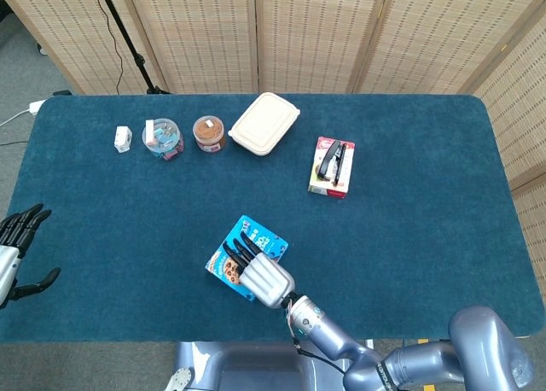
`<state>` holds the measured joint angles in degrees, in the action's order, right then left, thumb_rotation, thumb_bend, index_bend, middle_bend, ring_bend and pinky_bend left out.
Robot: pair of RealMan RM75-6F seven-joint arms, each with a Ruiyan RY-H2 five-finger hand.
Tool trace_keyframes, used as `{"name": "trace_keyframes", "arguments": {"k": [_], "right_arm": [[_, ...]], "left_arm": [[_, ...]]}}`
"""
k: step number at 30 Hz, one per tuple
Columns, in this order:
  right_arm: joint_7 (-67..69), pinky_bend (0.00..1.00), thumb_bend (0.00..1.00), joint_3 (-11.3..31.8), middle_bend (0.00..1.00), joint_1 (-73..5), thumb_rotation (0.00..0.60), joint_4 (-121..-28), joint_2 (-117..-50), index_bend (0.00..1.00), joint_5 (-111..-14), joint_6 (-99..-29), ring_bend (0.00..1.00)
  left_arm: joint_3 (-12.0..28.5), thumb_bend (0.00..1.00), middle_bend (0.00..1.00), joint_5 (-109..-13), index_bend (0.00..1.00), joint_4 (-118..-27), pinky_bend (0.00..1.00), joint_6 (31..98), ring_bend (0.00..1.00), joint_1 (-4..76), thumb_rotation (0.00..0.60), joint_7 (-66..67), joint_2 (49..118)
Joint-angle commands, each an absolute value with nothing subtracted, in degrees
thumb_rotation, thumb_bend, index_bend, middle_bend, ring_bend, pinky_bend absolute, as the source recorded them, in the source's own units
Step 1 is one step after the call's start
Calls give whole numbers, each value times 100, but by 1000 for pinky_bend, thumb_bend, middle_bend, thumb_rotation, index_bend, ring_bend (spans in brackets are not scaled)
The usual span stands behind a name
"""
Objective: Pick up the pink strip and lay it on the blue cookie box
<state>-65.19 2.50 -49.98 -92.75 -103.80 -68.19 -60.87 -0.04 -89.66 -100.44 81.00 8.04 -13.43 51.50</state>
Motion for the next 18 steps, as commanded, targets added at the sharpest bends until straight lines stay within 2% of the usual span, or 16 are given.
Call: {"name": "trace_keyframes", "arguments": {"k": [1, 13, 18], "right_arm": [[-6530, 0, 1000, 226, 0, -4992, 600, -9280, -10396, 417, -6842, -6092, 0], [-6520, 0, 1000, 193, 0, -4930, 600, -9393, -10371, 410, -7043, -6200, 0], [-6309, 0, 1000, 289, 0, -4873, 600, -9606, -10119, 351, -7195, -6323, 0]], "left_arm": [[2, 273, 0, -8956, 0, -10034, 0, 8109, 0, 800, 600, -1368, 5149], [-1, 272, 0, -8964, 0, -10023, 0, 8106, 0, 804, 600, -1390, 5146], [5, 272, 0, -8944, 0, -10026, 0, 8093, 0, 809, 600, -1424, 5141]]}}
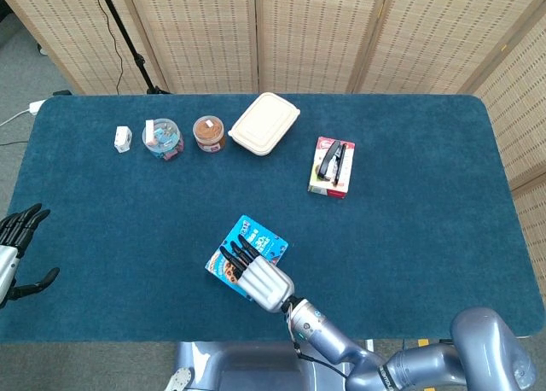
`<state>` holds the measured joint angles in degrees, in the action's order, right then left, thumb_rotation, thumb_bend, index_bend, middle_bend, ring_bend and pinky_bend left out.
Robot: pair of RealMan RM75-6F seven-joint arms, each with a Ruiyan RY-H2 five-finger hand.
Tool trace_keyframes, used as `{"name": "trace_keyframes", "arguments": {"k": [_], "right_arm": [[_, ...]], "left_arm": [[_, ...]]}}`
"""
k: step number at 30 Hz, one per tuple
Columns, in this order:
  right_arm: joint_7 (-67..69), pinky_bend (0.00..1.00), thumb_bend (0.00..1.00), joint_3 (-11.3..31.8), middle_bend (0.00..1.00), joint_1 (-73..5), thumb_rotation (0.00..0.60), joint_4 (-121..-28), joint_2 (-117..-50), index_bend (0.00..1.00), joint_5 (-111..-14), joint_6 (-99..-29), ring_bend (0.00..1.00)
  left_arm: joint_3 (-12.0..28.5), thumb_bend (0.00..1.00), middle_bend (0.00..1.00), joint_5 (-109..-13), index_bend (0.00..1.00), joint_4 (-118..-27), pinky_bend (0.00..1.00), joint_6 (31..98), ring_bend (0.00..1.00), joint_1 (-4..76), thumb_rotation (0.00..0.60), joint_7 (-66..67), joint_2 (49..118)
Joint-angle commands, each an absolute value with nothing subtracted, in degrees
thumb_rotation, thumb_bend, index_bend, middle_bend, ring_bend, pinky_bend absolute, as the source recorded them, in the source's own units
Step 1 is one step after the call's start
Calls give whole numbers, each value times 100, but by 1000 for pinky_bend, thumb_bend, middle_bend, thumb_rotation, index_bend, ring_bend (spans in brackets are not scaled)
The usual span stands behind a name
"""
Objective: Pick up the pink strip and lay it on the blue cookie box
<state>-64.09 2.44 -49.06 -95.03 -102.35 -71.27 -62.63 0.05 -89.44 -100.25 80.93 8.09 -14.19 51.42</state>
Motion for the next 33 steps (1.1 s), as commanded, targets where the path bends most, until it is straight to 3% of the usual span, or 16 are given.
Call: {"name": "trace_keyframes", "arguments": {"k": [1, 7, 8, 10, 14, 17, 25, 33], "right_arm": [[-6237, 0, 1000, 323, 0, -4842, 600, -9693, -10011, 337, -7262, -6398, 0], [-5757, 0, 978, 318, 0, -4616, 600, -10101, -9418, 173, -7705, -6749, 0], [-5646, 0, 932, 307, 0, -4566, 600, -10148, -9321, 120, -7794, -6819, 0], [-5386, 0, 784, 264, 0, -4429, 600, -10224, -9089, 54, -8016, -7010, 0], [-4809, 0, 181, 141, 0, -4087, 600, -10266, -8630, 0, -8370, -7416, 0], [-4318, 0, 17, 60, 0, -3814, 600, -10215, -8325, 0, -8462, -7656, 0], [-2369, 0, 0, -179, 0, -3068, 600, -9640, -7528, 4, -8513, -8087, 0], [-1495, 0, 0, -192, 0, -2233, 600, -9042, -7258, 0, -8159, -8597, 0]], "left_arm": [[5, 272, 0, -8946, 0, -10027, 0, 8093, 0, 809, 600, -1428, 5140], [-14, 272, 0, -8977, 0, -10042, 0, 8107, 0, 798, 600, -1377, 5152], [-17, 272, 0, -8980, 0, -10044, 0, 8110, 0, 794, 600, -1366, 5156], [-25, 269, 0, -8984, 0, -10050, 0, 8105, 0, 792, 600, -1343, 5170], [-44, 260, 0, -8997, 0, -10058, 0, 8118, 0, 774, 600, -1258, 5213], [-58, 250, 0, -9011, 0, -10048, 0, 8173, 0, 736, 600, -1173, 5262], [-77, 116, 0, -9044, 0, -9835, 0, 8409, 0, 593, 600, -1043, 5461], [-96, 98, 0, -8851, 0, -9423, 0, 8417, 0, 474, 600, -1209, 5712]]}}
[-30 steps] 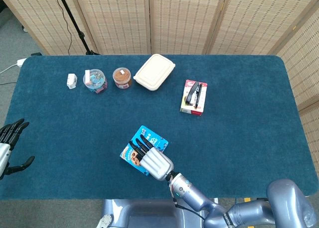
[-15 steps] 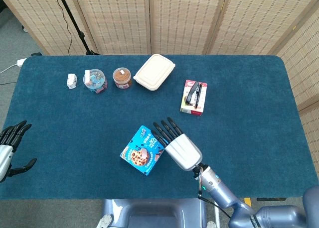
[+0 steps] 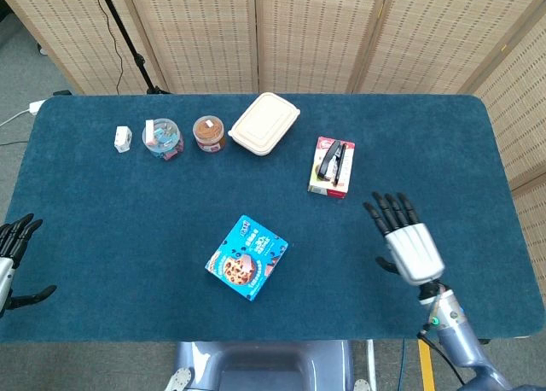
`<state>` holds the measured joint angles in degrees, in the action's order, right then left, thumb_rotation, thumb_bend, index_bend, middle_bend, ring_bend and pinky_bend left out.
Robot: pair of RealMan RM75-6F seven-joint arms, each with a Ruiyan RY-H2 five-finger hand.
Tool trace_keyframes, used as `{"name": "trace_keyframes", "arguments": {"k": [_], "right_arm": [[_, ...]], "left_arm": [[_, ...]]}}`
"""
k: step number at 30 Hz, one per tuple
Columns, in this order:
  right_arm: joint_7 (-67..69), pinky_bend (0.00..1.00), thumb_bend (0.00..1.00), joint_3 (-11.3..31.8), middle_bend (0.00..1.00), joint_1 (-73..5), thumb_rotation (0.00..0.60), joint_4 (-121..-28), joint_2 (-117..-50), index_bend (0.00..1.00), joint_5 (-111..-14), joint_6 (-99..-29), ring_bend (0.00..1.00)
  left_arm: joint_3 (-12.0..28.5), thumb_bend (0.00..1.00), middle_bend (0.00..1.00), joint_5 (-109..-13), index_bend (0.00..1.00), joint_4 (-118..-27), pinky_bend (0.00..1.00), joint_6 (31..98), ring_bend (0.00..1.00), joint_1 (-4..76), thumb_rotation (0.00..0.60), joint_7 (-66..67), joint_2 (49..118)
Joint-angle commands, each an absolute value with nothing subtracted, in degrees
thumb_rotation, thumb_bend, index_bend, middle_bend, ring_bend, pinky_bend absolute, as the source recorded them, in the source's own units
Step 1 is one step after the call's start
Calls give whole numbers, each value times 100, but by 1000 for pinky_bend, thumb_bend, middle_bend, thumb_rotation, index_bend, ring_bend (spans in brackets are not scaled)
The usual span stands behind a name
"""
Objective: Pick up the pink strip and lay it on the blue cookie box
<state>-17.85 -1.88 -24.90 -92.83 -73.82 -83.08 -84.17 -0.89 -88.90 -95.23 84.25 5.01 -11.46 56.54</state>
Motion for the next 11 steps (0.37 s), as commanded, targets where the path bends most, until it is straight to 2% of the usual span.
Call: {"name": "trace_keyframes", "arguments": {"k": [1, 11], "right_arm": [[-1399, 0, 0, -186, 0, -2171, 600, -8967, -7251, 0, -8159, -8632, 0], [-745, 0, 0, -199, 0, -1614, 600, -8264, -7346, 0, -8078, -8661, 0]], "left_arm": [[-92, 98, 0, -8850, 0, -9394, 0, 8423, 0, 470, 600, -1240, 5720], [-9, 98, 0, -8709, 0, -9170, 0, 8385, 0, 474, 600, -1246, 5828]]}}
